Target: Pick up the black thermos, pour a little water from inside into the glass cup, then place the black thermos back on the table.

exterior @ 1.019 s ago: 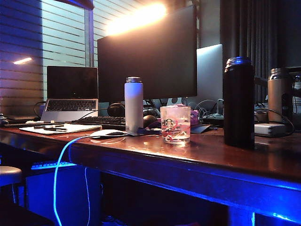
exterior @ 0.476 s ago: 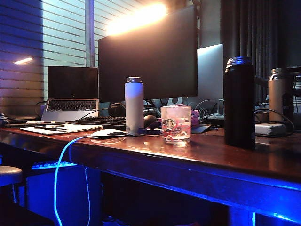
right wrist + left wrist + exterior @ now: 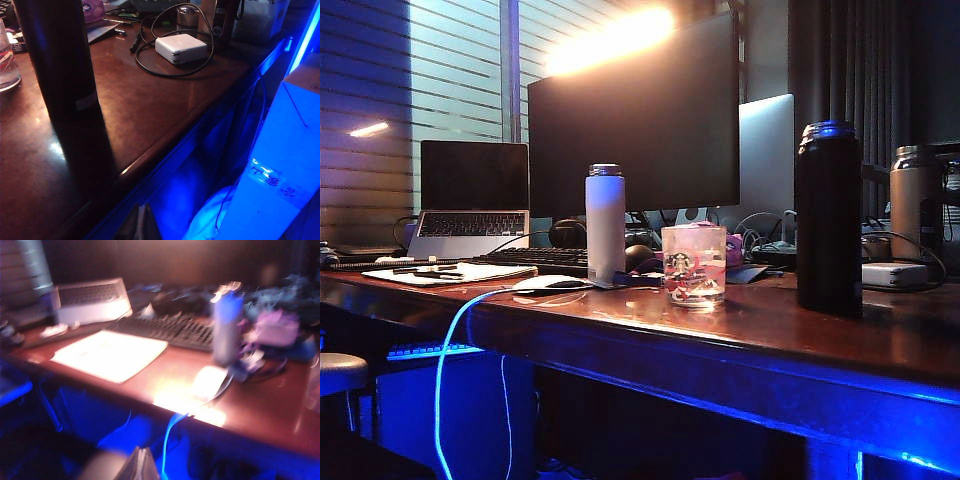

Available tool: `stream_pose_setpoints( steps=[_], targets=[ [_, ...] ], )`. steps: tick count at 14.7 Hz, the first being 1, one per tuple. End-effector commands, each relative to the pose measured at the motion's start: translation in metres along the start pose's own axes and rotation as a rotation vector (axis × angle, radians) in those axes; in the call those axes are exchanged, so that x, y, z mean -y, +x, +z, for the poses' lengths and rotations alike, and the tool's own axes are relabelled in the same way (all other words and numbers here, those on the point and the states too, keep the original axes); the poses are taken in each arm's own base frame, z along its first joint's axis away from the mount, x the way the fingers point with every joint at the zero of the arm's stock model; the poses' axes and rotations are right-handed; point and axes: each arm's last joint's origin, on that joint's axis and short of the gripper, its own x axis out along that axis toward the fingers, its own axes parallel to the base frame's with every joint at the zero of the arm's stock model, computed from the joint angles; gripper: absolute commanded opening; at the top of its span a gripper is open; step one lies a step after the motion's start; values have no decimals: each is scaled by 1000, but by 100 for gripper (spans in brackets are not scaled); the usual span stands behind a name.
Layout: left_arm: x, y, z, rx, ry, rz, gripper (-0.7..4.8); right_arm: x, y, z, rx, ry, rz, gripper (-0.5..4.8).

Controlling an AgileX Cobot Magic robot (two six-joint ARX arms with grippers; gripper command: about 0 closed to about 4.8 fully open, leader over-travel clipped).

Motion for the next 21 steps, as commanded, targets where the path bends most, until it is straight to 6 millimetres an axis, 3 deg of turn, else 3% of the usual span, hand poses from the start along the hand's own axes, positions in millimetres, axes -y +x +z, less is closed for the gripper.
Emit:
stream_pose_setpoints(
  steps=[1,5,7,10,21],
  targets=[
    [3,-5,-32,2,-30,22,-5,0,0,0,6,4,-1,-1],
    [7,-6,-73,-42,-78,43,-5,0,0,0,6,4,-1,-1],
    [7,-8,-84,-90,-82,62,-5,0,0,0,6,3,0,-1],
    [8,-9,-91,-170,-86,78,-5,0,0,0,6,4,-1,-1],
    [8,-9,-91,-166,-86,75,-4,0,0,0,6,4,-1,-1]
  ],
)
